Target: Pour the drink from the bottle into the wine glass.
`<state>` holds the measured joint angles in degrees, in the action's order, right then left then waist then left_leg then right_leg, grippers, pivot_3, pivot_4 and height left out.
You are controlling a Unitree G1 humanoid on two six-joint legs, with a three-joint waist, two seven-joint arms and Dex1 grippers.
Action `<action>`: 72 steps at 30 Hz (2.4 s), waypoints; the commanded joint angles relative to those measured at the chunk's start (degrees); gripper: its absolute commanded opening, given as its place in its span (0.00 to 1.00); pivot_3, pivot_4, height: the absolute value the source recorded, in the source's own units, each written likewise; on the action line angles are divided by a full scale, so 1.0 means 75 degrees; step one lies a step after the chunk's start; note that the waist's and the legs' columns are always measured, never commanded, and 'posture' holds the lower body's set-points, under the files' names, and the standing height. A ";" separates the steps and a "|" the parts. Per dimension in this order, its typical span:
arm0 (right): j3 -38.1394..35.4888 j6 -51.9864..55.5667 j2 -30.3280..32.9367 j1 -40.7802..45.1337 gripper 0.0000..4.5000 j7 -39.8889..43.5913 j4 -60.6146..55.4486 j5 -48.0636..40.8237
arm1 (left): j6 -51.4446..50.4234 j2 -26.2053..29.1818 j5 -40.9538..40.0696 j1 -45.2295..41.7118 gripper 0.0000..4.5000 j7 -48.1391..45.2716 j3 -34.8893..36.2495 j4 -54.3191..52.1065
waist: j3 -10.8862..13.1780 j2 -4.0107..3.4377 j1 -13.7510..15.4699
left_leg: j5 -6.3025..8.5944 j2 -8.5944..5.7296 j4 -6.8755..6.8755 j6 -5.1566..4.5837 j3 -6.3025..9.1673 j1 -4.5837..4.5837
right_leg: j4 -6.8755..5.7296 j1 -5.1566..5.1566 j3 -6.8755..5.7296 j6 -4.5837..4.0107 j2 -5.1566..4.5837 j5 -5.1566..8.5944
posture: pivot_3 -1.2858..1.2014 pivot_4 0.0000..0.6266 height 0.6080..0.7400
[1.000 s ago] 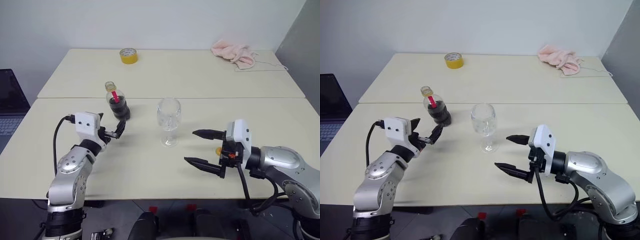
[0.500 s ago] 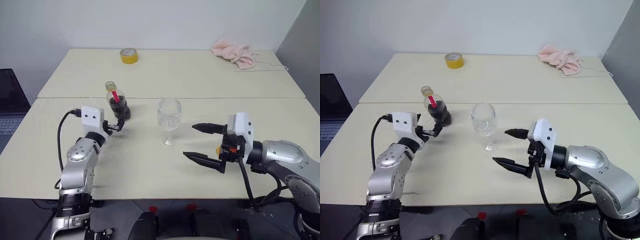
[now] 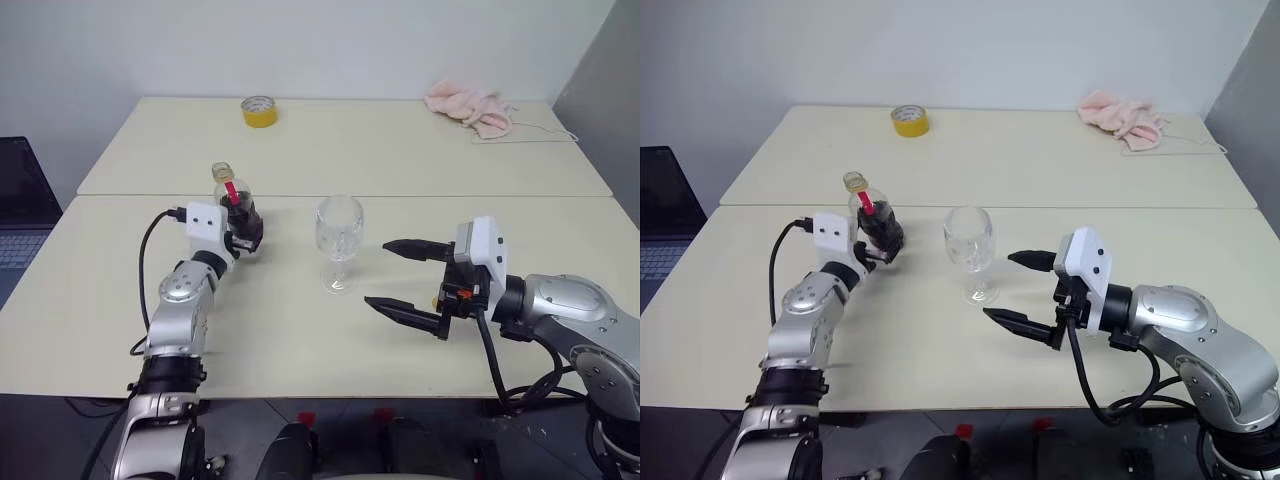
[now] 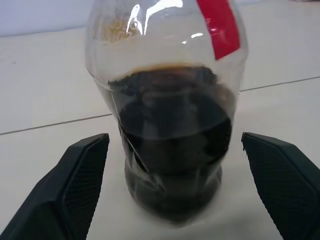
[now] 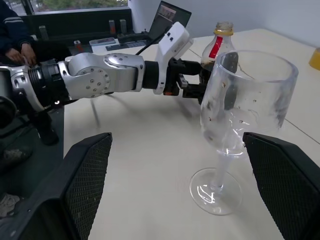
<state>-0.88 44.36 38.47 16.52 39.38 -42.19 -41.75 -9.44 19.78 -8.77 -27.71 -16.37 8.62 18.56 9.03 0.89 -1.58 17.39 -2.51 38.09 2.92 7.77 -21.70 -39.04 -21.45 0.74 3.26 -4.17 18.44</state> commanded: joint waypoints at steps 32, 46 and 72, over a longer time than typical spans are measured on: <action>-0.0582 -0.0032 -0.0174 0.0176 1.00 -0.0619 -0.0350 -0.0551 | 0.0162 0.0188 -0.0018 -0.0708 0.23 -0.0772 -0.0275 -0.0545 | 0.0002 0.0003 -0.0023 | -0.0001 -0.0001 0.0000 0.0001 0.0002 -0.0011 | -0.0003 -0.0016 0.0001 0.0001 -0.0002 -0.0001 | 0.52 0.24 1.00; -0.0374 0.0632 -0.0196 0.0918 1.00 -0.1565 -0.0238 -0.0959 | 0.0011 0.0855 0.0922 -0.0878 0.23 -0.1477 -0.1475 -0.2034 | 0.0002 0.0003 -0.0032 | -0.0001 0.0000 -0.0005 0.0001 -0.0001 -0.0012 | -0.0006 -0.0021 0.0003 0.0001 0.0001 -0.0001 | 0.52 0.24 1.00; 0.0325 0.0632 -0.0632 0.1605 1.00 -0.1885 0.0212 -0.0266 | 0.3698 0.1672 0.2831 -0.1828 0.22 -0.1395 -0.2021 -0.0475 | 0.0002 0.0003 -0.0049 | -0.0001 -0.0003 -0.0004 0.0001 -0.0005 -0.0021 | -0.0009 -0.0033 0.0005 0.0001 -0.0001 -0.0001 | 0.52 0.24 1.00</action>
<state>2.30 49.58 34.17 26.98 26.10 -39.96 -43.98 15.72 31.42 11.75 -39.43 -28.05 -7.49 16.00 9.05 0.91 -1.95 17.38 -2.53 38.06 2.93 7.73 -21.86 -39.11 -21.71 0.79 3.27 -4.18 18.43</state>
